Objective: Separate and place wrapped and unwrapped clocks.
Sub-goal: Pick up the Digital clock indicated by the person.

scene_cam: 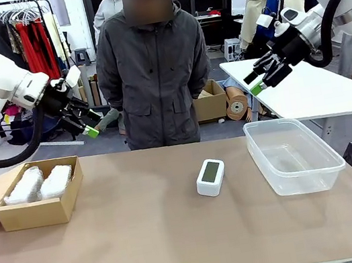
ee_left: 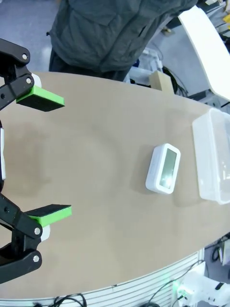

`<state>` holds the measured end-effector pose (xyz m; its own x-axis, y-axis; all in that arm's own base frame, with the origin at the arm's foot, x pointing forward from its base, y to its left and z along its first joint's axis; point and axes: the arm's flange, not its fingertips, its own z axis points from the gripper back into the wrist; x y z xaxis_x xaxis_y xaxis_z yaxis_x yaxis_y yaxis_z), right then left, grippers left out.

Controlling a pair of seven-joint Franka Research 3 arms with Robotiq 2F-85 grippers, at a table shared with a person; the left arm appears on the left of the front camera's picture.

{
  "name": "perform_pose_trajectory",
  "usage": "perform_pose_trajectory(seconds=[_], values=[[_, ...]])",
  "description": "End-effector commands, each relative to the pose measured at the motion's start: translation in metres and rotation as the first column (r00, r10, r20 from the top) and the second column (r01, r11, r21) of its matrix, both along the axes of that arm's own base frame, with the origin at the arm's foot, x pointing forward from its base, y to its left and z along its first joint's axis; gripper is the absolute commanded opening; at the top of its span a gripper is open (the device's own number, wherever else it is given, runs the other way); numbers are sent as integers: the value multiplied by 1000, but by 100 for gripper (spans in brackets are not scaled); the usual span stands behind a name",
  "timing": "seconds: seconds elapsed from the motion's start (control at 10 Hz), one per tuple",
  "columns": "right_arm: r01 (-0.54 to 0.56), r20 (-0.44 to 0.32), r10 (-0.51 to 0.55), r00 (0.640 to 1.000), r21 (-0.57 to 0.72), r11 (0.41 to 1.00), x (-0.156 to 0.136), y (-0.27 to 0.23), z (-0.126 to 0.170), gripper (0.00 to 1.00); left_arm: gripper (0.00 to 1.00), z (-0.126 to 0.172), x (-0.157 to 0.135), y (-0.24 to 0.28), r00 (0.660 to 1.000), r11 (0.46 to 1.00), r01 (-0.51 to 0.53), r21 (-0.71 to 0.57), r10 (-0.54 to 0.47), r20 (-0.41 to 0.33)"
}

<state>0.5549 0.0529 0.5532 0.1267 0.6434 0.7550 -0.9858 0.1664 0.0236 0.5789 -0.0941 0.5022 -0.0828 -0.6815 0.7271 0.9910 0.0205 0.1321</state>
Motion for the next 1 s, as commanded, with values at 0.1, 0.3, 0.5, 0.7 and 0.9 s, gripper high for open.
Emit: perform_pose_trajectory(seconds=[0.1,0.3,0.5,0.7,0.9], values=[[2,7,-2,1000,-1,1000,0,0,2,100,100,0,0,0,1000,1000,0,0,0,0],[2,7,-2,1000,-1,1000,0,0,2,100,100,0,0,0,1000,1000,0,0,0,0],[2,7,-2,1000,-1,1000,0,0,2,100,100,0,0,0,1000,1000,0,0,0,0],[2,7,-2,1000,-1,1000,0,0,2,100,100,0,0,0,1000,1000,0,0,0,0],[2,7,-2,1000,-1,1000,0,0,2,100,100,0,0,0,1000,1000,0,0,0,0]])
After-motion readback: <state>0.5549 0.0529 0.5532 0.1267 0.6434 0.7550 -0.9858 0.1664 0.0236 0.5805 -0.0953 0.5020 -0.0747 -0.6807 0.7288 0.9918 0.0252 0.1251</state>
